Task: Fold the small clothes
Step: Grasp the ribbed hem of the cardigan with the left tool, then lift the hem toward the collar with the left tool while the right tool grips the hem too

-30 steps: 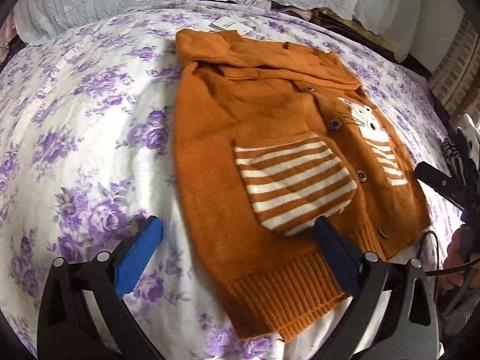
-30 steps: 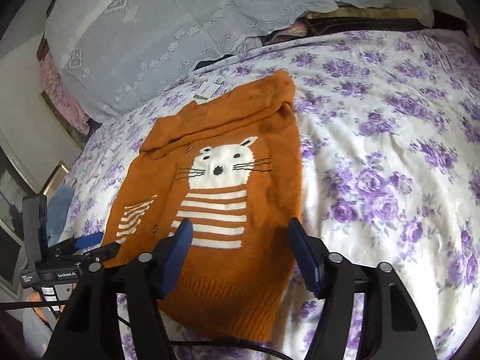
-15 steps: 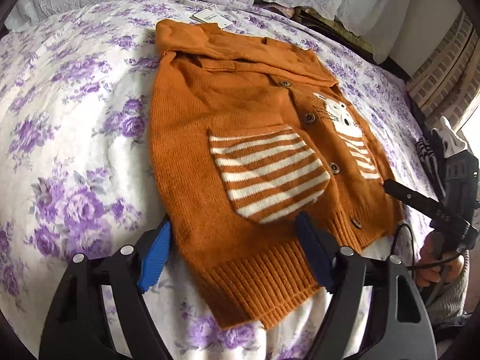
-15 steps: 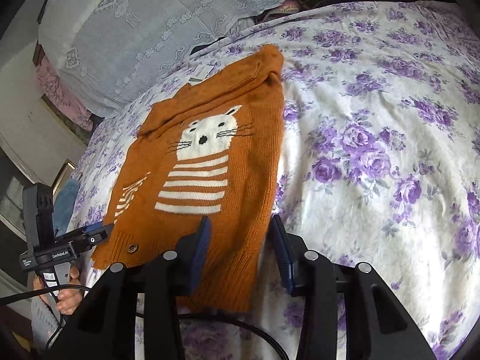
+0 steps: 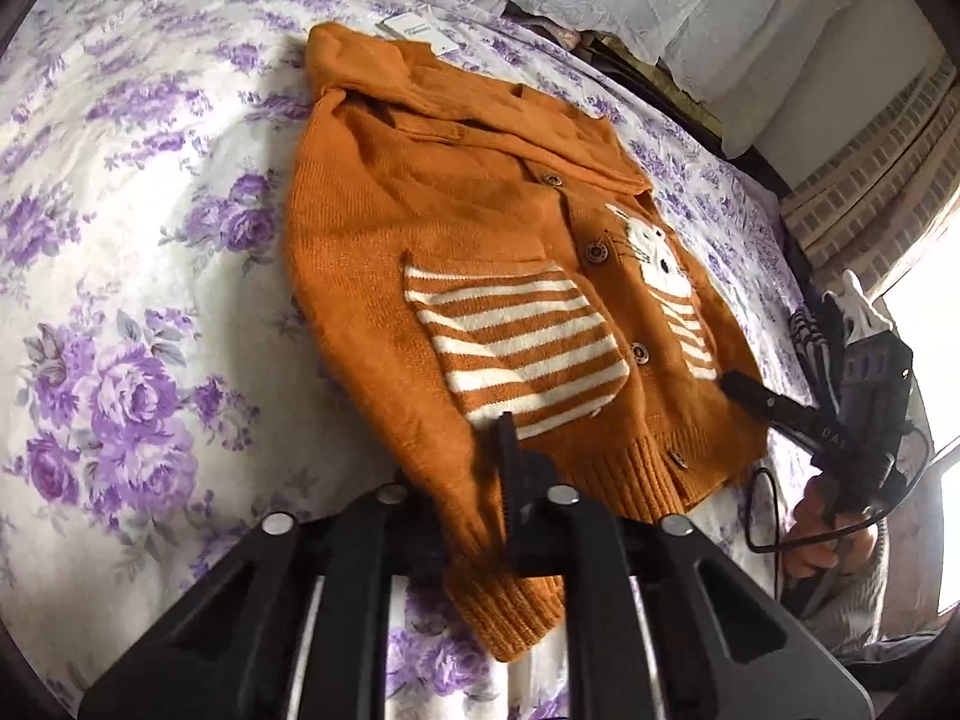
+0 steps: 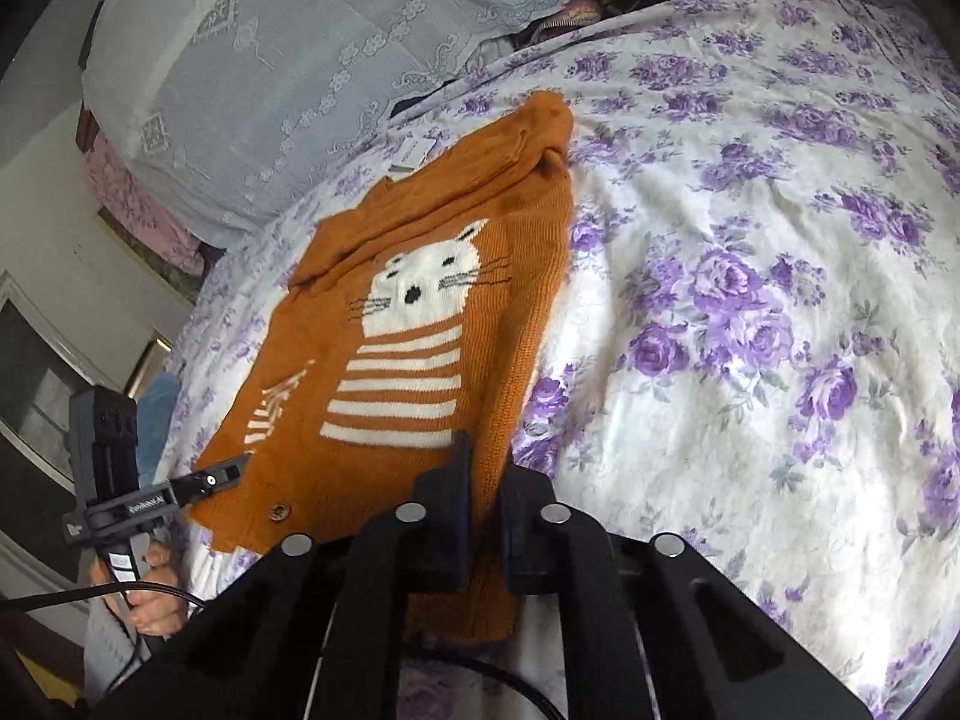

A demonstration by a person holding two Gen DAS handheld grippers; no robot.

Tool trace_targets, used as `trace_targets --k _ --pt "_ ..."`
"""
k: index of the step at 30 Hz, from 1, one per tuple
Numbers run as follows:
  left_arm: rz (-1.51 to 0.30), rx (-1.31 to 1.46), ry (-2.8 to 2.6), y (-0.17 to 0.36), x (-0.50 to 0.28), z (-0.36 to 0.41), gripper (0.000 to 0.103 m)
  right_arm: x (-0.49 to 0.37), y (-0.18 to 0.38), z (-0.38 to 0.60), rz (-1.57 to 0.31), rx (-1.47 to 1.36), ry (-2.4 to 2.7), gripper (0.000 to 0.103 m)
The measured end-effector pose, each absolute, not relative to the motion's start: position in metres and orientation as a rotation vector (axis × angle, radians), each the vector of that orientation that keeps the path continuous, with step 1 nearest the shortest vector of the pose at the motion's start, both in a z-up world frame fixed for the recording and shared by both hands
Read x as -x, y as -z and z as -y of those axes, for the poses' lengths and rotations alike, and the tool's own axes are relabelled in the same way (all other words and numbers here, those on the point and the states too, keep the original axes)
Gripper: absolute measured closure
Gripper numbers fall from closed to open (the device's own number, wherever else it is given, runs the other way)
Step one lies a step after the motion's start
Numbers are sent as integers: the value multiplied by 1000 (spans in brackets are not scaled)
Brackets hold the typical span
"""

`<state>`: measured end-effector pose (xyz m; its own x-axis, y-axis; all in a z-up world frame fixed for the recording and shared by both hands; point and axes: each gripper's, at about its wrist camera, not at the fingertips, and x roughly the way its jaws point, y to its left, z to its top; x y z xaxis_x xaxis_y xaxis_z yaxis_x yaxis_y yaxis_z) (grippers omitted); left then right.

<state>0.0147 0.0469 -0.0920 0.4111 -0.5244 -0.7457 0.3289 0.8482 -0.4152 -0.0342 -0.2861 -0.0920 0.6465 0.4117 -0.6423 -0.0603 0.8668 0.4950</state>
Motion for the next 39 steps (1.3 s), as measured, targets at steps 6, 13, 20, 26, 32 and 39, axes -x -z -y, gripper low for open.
trace_targets --k 6,13,20,26,32,39 --pt "-900 135 502 68 -2 -46 98 40 77 288 -782 -465 -296 97" --pt "-870 131 488 51 -15 -48 98 34 62 290 -758 -476 -322 97" --pt "-825 61 447 33 -30 -39 98 15 41 288 -717 -451 -334 97" --pt "-786 18 431 14 -47 -33 98 -3 24 285 -688 -451 -344 97" --pt "-756 2 413 1 -63 -29 98 -22 9 285 -661 -477 -355 97" --pt "-724 5 397 -13 -81 -25 98 -44 -3 286 -631 -523 -364 97"
